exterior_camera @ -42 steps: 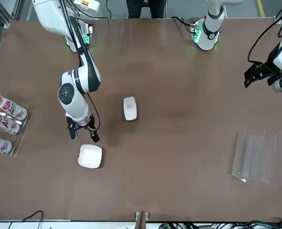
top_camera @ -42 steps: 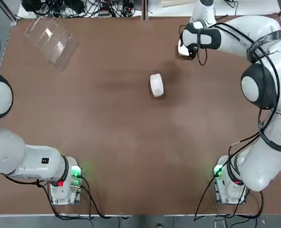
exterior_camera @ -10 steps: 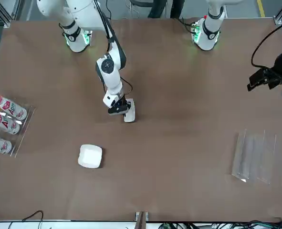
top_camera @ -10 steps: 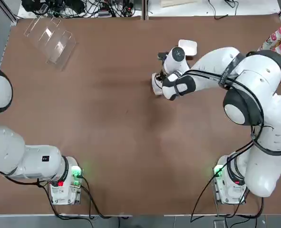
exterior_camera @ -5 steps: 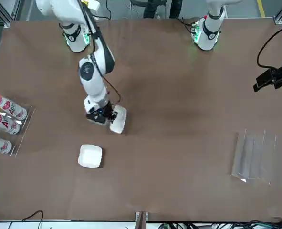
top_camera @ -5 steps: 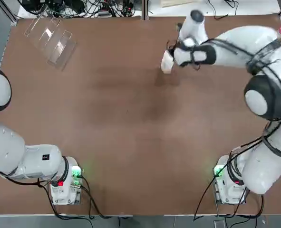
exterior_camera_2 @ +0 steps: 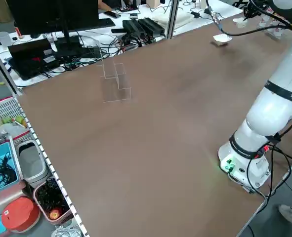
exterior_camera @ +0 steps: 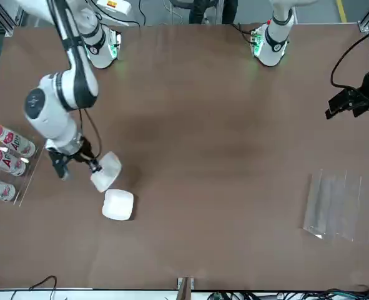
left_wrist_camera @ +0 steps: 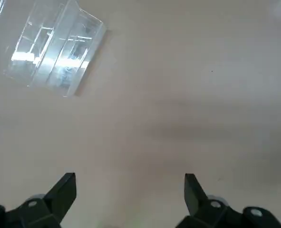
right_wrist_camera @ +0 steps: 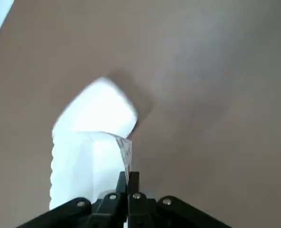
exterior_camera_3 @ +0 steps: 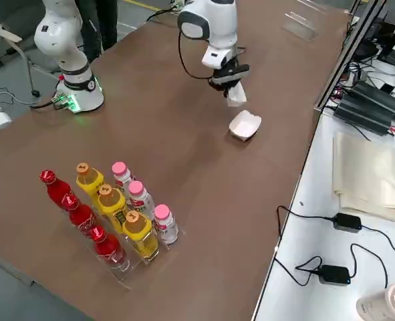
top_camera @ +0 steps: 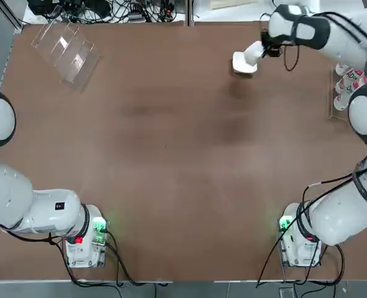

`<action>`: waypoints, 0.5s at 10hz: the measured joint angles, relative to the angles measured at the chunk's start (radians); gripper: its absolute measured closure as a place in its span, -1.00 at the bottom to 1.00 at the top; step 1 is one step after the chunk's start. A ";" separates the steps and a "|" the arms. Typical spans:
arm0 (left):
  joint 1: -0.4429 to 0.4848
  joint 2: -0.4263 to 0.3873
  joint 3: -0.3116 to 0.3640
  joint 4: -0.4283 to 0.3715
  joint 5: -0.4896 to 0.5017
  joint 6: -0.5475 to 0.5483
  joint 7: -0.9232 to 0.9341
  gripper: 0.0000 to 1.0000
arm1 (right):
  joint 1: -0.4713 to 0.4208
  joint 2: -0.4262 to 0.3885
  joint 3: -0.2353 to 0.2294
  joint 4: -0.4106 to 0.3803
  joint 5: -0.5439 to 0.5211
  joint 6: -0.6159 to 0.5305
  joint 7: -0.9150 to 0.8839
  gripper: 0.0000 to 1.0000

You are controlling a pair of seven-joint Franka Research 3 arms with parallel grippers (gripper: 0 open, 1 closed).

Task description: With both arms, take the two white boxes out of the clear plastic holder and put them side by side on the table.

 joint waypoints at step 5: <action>-0.001 0.000 -0.007 0.000 0.000 0.000 0.000 -1.00 | -0.069 0.023 -0.129 -0.158 0.002 0.405 0.249 0.96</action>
